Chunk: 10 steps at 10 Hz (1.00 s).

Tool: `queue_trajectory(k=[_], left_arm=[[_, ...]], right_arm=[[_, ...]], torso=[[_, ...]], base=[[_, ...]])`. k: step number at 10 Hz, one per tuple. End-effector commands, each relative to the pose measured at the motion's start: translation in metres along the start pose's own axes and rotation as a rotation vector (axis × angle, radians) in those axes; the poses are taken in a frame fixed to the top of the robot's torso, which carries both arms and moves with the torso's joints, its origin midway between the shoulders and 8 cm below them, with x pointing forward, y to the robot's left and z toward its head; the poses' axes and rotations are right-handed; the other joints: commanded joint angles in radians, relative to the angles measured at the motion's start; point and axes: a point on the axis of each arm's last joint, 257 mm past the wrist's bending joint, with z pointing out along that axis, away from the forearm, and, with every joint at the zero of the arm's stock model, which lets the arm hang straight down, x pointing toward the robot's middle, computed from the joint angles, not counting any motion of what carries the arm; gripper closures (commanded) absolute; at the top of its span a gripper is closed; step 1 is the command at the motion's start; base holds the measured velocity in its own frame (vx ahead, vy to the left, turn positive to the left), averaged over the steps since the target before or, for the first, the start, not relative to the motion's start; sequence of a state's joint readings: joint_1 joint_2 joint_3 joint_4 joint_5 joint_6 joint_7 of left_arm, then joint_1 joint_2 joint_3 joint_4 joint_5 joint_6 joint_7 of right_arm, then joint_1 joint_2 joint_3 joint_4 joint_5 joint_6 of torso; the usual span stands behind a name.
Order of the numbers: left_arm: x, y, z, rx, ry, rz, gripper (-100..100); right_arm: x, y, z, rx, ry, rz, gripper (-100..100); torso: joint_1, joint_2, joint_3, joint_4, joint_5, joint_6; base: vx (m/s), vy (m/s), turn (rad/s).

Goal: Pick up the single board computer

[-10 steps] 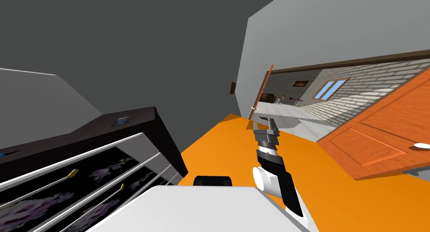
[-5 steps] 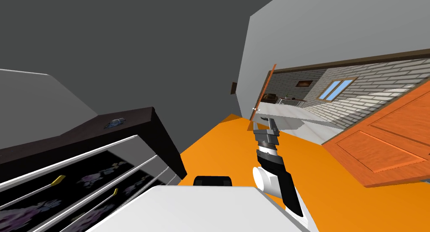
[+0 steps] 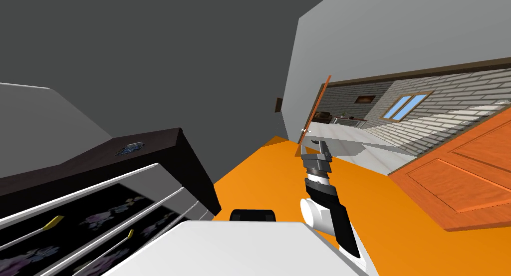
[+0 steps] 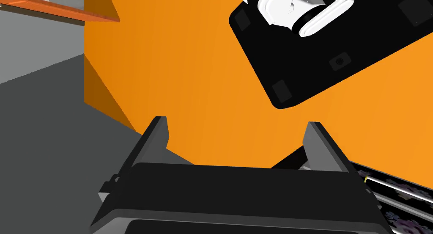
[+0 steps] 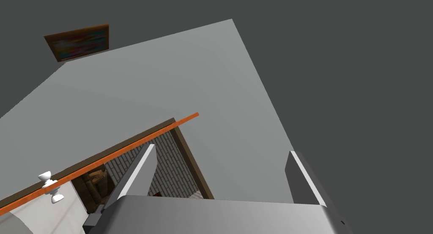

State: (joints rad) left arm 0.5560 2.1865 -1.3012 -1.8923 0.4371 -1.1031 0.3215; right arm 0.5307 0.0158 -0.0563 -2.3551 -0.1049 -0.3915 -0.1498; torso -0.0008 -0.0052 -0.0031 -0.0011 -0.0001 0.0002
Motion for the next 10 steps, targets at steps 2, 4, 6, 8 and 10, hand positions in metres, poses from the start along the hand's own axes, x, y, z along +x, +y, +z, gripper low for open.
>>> queue_trajectory(k=[2,4,6,8,10], left_arm=[[-0.004,0.007,-0.026,-0.078,-0.026,0.0,-100],[-0.004,0.015,-0.051,-0.135,-0.059,-0.027,-100],[-0.008,0.013,-0.062,-0.169,-0.069,-0.011,-100],[-0.011,0.015,-0.092,-0.24,-0.111,-0.024,-100],[-0.012,0.016,-0.116,-0.291,-0.147,-0.035,-100]], right_arm=[[0.0,0.0,0.0,0.0,0.0,0.0,0],[0.0,0.0,0.0,0.0,0.0,0.0,0],[0.0,0.0,0.0,0.0,0.0,0.0,0],[0.0,0.0,0.0,0.0,0.0,0.0,0],[0.0,0.0,0.0,0.0,0.0,0.0,0]], torso=[[-0.001,-0.001,0.0,0.0,0.0,0.0],[0.0,0.0,0.0,0.0,0.0,0.0],[0.001,0.001,0.0,0.0,0.0,0.0],[0.001,0.002,0.001,0.0,0.0,0.0],[0.001,0.001,0.0,0.0,0.001,0.0]], base=[[0.063,-0.028,0.016],[0.083,-0.021,0.035],[0.019,-0.005,0.003],[0.066,-0.019,0.035],[0.06,-0.007,0.011]])
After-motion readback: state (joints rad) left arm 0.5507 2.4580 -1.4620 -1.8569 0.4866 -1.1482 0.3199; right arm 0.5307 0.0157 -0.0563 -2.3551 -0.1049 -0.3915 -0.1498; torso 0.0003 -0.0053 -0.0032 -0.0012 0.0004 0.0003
